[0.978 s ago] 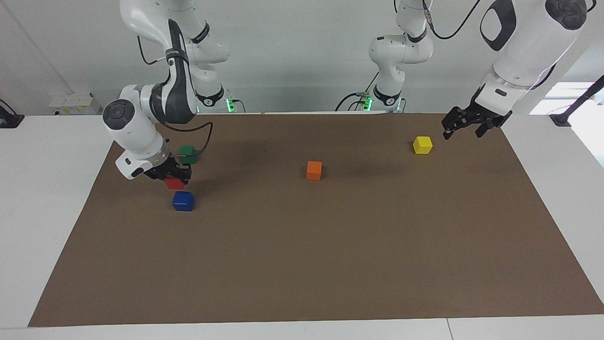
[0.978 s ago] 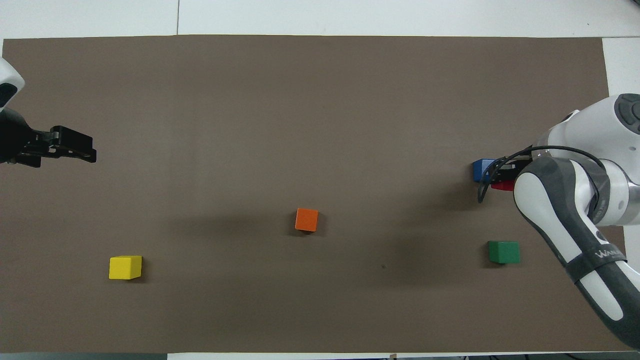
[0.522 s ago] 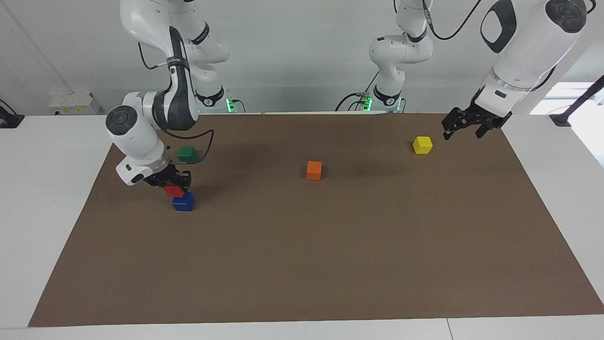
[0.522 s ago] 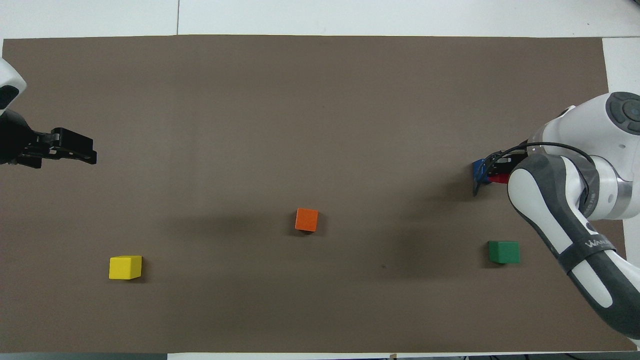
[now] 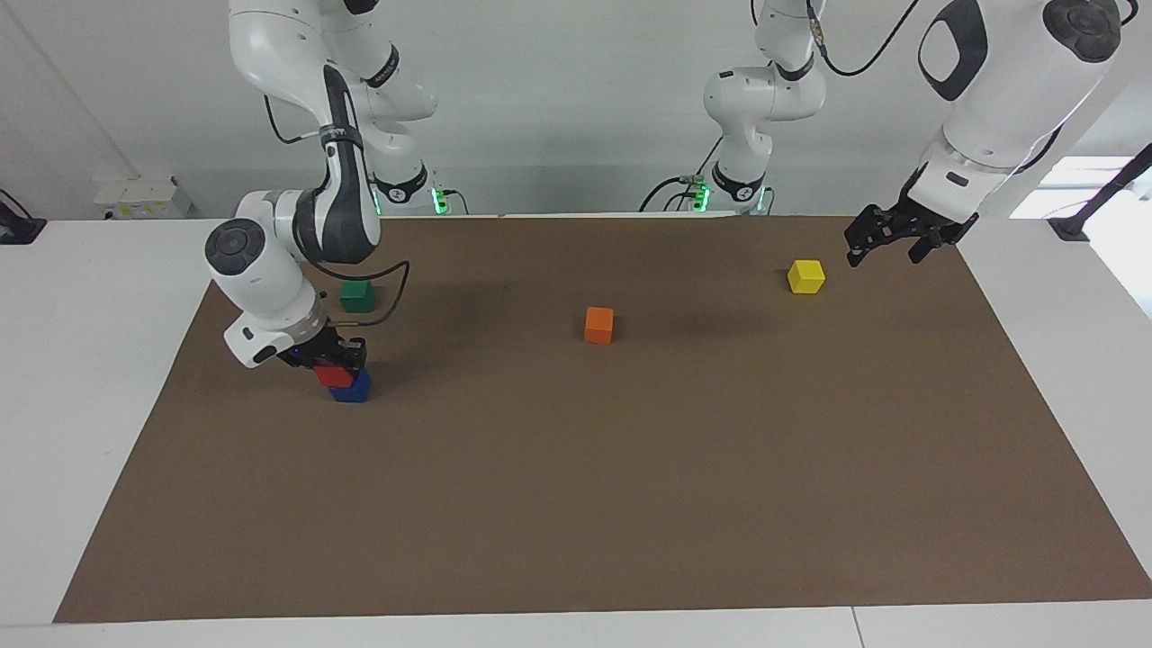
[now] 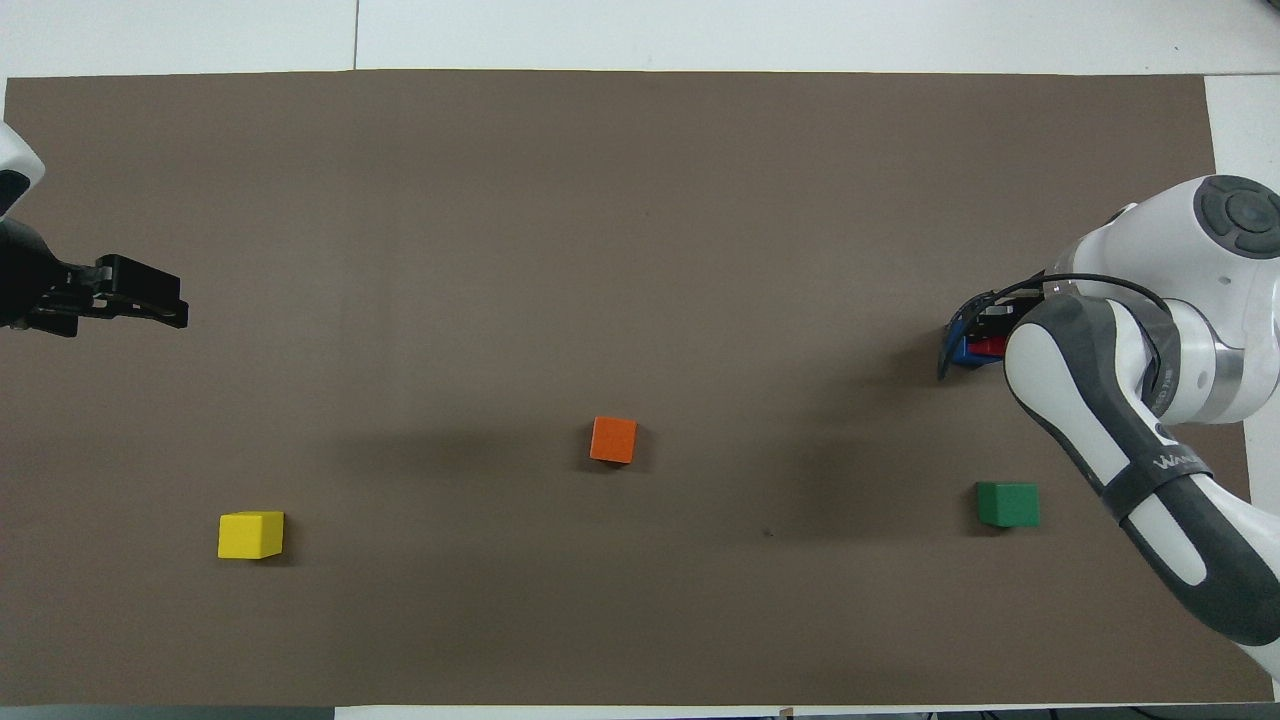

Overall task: Transfer red block to right arm and stack on blue block
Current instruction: 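Lower the red block onto the blue block with the right gripper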

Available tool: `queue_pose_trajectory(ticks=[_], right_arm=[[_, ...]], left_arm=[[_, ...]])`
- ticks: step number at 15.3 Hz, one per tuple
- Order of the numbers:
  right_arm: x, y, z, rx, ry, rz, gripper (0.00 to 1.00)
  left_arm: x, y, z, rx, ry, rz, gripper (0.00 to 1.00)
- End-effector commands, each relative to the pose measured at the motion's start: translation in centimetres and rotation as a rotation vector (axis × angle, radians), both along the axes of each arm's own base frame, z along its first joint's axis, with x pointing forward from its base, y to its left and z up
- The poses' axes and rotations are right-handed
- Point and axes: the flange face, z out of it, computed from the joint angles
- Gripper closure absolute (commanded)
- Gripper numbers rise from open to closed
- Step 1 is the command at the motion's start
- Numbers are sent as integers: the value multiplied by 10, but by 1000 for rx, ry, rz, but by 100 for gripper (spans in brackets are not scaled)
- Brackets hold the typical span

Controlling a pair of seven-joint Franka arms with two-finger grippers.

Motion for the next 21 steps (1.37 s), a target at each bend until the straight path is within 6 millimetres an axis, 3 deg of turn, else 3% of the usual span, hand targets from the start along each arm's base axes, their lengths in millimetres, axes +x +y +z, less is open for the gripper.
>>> queue_pose_trajectory(ticks=[1, 2, 3, 4, 5, 9, 11, 14, 17, 21], right_arm=[[5, 3, -9, 36, 6, -46, 100], [5, 2, -8, 42, 3, -52, 100], [5, 2, -7, 49, -2, -55, 74], [6, 2, -8, 49, -7, -48, 21], [6, 1, -7, 50, -9, -39, 0], [6, -10, -7, 49, -12, -10, 0], [8, -9, 4, 52, -17, -12, 0], [16, -8, 54, 44, -40, 27, 0], [22, -9, 117, -8, -118, 181, 0], [8, -15, 193, -18, -184, 258, 0]], left_arm=[[-4, 7, 3, 27, -16, -7, 0], [-4, 7, 4, 27, -19, -7, 0], [-4, 7, 4, 27, -20, -5, 0], [-4, 7, 4, 27, -19, -5, 0], [-4, 7, 4, 27, -19, -5, 0], [-4, 7, 4, 26, -23, 0, 0], [-4, 7, 4, 26, -23, 0, 0], [-3, 6, 4, 26, -23, 0, 0], [-4, 6, 4, 26, -20, 1, 0], [-5, 7, 9, 26, -14, 0, 0]])
